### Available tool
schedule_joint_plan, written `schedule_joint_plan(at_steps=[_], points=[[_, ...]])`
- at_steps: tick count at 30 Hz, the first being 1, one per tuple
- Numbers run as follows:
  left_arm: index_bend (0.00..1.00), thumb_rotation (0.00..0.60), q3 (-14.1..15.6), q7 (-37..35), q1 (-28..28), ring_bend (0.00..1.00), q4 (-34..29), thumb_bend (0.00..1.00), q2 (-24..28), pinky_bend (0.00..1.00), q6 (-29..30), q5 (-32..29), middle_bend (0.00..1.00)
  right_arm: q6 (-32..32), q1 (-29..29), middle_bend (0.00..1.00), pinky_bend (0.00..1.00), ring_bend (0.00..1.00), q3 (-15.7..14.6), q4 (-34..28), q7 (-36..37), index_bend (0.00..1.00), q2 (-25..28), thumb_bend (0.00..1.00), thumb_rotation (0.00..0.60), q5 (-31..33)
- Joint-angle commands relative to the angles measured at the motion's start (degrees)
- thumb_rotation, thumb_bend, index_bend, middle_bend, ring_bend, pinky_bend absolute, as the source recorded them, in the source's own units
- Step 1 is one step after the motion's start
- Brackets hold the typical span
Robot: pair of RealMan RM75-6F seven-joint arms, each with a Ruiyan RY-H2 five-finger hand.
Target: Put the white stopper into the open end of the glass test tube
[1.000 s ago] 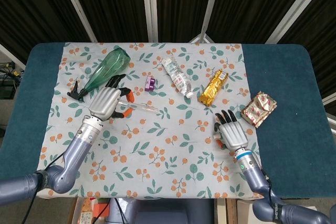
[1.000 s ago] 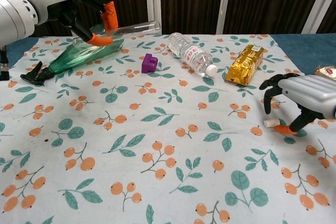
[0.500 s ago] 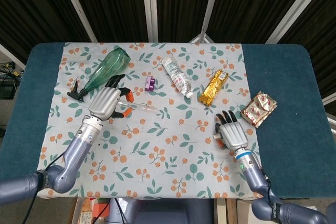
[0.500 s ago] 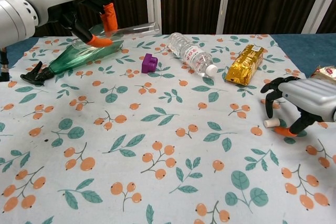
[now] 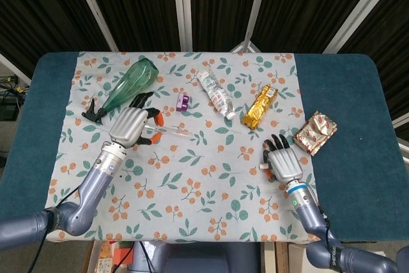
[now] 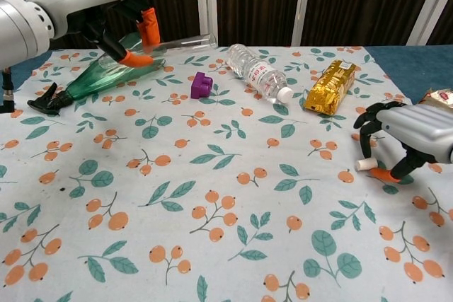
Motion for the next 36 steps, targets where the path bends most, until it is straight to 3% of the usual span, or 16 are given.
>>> schedule_joint_plan(at_steps=[1,7,15,23,31,36], points=[[0.64,0.6,0.05,0.04,-0.01,0.05,0.11,0.47,-0.19,0.0,-0.01,-0.22,0.5,0.67,0.08,0.21,0.0,0.0,0.33,-0.48,0.44,0.62,0.47,0.42,0.6,-0.58],[0.63,0.6,0.0,0.28,-0.3,0.05,1.13,0.47,-2.16,0.0,-0.22,-2.18,0.5,3.38,0.55,0.21,0.0,0.0,2.18,-1.83,1.49,0.62,2.19,0.42,0.6,-2.32],[0.63,0.6,-1.98,1.51,-1.59,0.05,3.62,0.47,-8.43,0.0,-0.84,-12.54,0.51,10.72,1.81,0.21,0.0,0.0,6.78,-0.54,2.61,0.62,2.95,0.43,0.6,-6.02],[0.61,0.6,-4.18,-1.26,-2.26,0.05,8.65,0.47,-16.88,0.0,2.98,-13.38,0.51,15.47,4.41,0.21,0.0,0.0,10.21,2.65,3.4,0.62,2.79,0.43,0.6,-9.59],[0.61,0.6,-5.23,-1.12,-2.96,0.05,11.72,0.47,-21.05,0.0,3.9,-13.73,0.51,16.03,6.5,0.21,0.0,0.0,10.24,5.16,3.53,0.62,2.48,0.43,0.6,-11.92],[0.61,0.6,-7.6,0.21,-3.59,0.05,12.06,0.47,-22.97,0.0,4.79,-16.63,0.52,18.27,8.42,0.21,0.0,0.0,8.04,10.39,3.2,0.62,1.44,0.43,0.6,-17.76]])
